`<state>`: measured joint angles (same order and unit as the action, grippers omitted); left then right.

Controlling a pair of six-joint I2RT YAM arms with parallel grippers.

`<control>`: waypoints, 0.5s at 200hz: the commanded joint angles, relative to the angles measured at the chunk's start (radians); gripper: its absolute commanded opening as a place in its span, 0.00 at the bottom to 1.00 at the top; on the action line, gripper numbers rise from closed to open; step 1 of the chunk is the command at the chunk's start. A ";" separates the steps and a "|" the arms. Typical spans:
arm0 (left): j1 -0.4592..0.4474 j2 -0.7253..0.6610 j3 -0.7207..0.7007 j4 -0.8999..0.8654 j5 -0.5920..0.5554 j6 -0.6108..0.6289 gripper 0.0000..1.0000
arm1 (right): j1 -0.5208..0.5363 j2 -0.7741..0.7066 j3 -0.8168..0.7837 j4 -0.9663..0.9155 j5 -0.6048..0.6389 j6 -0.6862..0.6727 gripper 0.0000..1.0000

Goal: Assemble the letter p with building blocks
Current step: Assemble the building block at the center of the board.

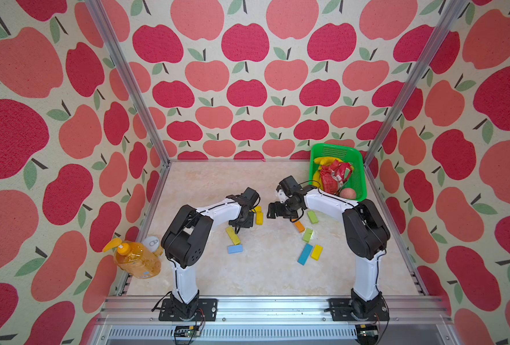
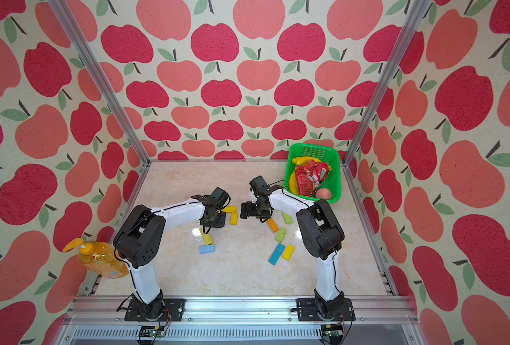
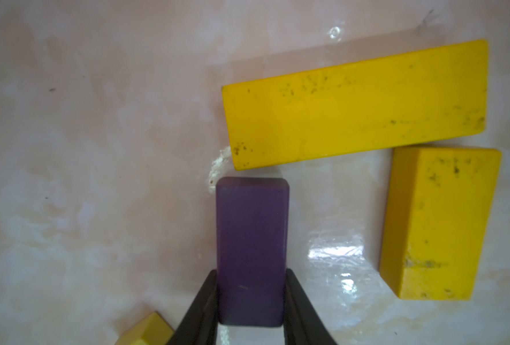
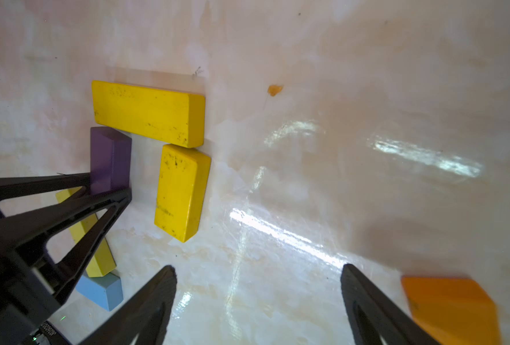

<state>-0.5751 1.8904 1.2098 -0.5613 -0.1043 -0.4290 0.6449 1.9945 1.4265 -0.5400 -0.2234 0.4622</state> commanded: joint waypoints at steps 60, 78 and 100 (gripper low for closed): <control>-0.022 0.047 -0.026 -0.017 0.032 -0.010 0.34 | 0.010 0.046 0.071 -0.025 -0.010 -0.006 0.89; -0.024 0.052 -0.021 -0.020 0.032 -0.014 0.34 | 0.011 0.044 0.075 -0.029 -0.007 -0.006 0.89; -0.023 0.057 -0.014 -0.026 0.026 -0.026 0.35 | 0.014 0.043 0.078 -0.034 -0.004 -0.006 0.89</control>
<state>-0.5877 1.8915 1.2098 -0.5507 -0.1047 -0.4305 0.6483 2.0274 1.4754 -0.5423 -0.2234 0.4622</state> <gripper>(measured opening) 0.345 0.893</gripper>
